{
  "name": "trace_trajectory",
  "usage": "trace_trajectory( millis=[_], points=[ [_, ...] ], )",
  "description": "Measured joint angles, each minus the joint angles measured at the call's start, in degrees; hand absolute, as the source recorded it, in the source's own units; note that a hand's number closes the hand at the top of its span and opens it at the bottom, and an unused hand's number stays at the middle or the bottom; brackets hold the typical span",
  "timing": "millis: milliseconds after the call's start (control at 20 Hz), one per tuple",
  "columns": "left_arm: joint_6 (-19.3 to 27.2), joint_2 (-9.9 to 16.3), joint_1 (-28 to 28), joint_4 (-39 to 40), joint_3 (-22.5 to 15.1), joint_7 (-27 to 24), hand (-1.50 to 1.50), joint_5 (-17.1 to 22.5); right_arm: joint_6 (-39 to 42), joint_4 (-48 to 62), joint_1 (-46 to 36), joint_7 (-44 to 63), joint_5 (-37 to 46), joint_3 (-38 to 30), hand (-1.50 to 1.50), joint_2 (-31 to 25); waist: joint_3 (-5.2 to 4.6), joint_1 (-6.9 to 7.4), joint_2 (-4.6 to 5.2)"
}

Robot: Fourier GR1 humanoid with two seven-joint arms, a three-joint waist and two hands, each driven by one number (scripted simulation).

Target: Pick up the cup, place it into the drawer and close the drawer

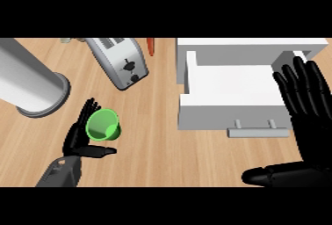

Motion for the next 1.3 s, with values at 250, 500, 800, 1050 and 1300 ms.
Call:
trace_trajectory(
  millis=[250, 500, 800, 1050, 1300],
  points=[
    [-0.9, 1.0, -4.0, 7.4, 1.4, -2.1, -1.5, 0.3, 1.1, 0.2, 1.0, -0.6, -0.9, -0.5, -1.5, -0.4, -0.03, -0.27, 0.1],
    [-1.3, 0.3, -6.1, 10.7, 2.0, -2.6, -1.5, 1.0, 1.6, -0.9, 0.1, 1.1, -3.0, -2.3, -1.5, -1.5, -0.05, -0.41, 0.15],
    [-5.2, 0.8, -7.8, 13.4, 2.3, -1.8, -1.5, 1.8, 0.9, -0.3, -0.7, 1.5, -2.1, -1.4, -1.5, -1.0, -0.07, -0.52, 0.23],
    [-8.0, 0.3, -8.2, 13.8, 2.4, -1.5, 1.5, 2.5, 1.3, -1.3, 0.5, 1.6, -2.6, -1.3, -1.5, -1.0, -0.1, -0.66, 0.25],
    [-9.2, -0.4, -8.1, 12.5, 1.8, -2.3, 1.5, 2.6, 1.6, -1.1, 1.0, 0.6, -2.4, -1.6, -1.5, -1.0, -0.08, -0.59, 0.23]
  ],
)
